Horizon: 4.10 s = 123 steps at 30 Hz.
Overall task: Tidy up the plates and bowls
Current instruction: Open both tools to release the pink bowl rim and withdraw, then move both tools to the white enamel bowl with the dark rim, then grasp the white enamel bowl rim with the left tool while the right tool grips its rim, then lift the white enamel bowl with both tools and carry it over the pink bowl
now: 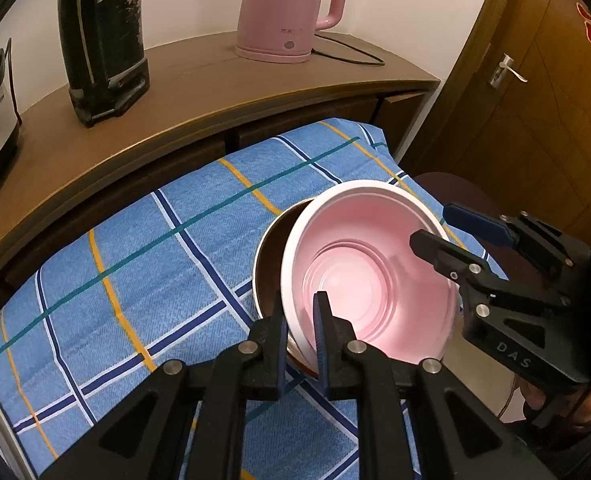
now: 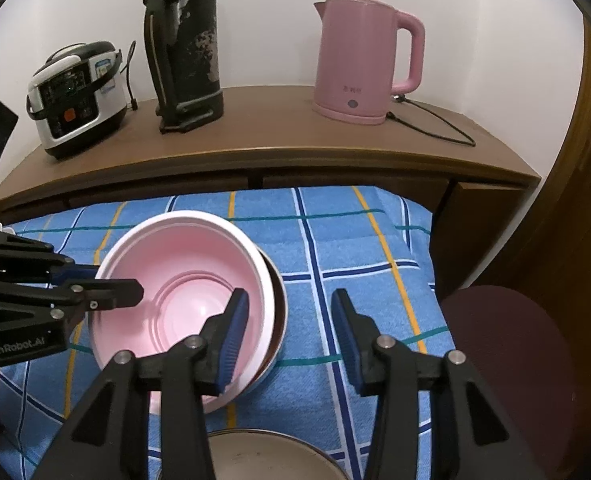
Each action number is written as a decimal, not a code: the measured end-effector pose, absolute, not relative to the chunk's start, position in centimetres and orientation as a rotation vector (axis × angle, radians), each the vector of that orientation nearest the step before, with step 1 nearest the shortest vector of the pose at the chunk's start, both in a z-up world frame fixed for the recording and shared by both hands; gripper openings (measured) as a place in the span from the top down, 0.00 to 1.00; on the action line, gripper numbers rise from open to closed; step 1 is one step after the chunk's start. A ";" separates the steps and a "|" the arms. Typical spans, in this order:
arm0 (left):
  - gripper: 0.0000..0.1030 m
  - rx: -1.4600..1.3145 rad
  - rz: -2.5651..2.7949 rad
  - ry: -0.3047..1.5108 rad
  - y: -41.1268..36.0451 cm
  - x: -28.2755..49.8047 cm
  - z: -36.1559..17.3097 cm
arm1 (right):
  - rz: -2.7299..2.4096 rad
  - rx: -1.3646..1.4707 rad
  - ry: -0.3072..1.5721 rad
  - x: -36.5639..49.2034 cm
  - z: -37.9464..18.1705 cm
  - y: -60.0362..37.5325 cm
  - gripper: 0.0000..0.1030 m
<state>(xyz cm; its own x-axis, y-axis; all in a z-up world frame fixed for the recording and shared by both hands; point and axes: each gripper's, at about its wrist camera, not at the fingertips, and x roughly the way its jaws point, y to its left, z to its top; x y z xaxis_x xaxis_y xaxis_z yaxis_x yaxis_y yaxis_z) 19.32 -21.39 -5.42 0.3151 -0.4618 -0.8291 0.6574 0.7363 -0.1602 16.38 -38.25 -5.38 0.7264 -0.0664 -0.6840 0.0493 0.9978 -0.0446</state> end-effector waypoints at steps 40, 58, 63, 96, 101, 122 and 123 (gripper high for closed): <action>0.23 0.285 -0.637 0.802 -21.6 18.3 -6.5 | -0.181 0.028 0.662 7.7 -5.1 -43.2 0.39; 0.24 0.276 -0.841 0.836 -22.6 9.0 -4.3 | -0.099 0.081 0.766 4.3 -7.7 -42.3 0.53; 0.35 0.324 -0.874 0.878 -23.9 7.6 -6.4 | -0.084 0.082 0.789 4.0 -8.4 -41.7 0.60; 0.74 0.222 -0.855 0.811 -21.4 9.3 -1.4 | 0.035 0.159 0.636 5.3 -2.1 -40.3 0.91; 0.74 0.192 -0.819 0.796 -20.8 11.2 0.2 | 0.063 0.163 0.602 7.4 -0.3 -39.7 0.91; 0.74 0.050 -0.725 0.836 -18.0 18.1 1.2 | 0.147 0.179 0.581 14.5 1.9 -37.3 0.91; 0.74 0.045 -0.725 0.837 -17.9 18.2 1.2 | 0.149 0.181 0.583 14.6 1.8 -37.3 0.91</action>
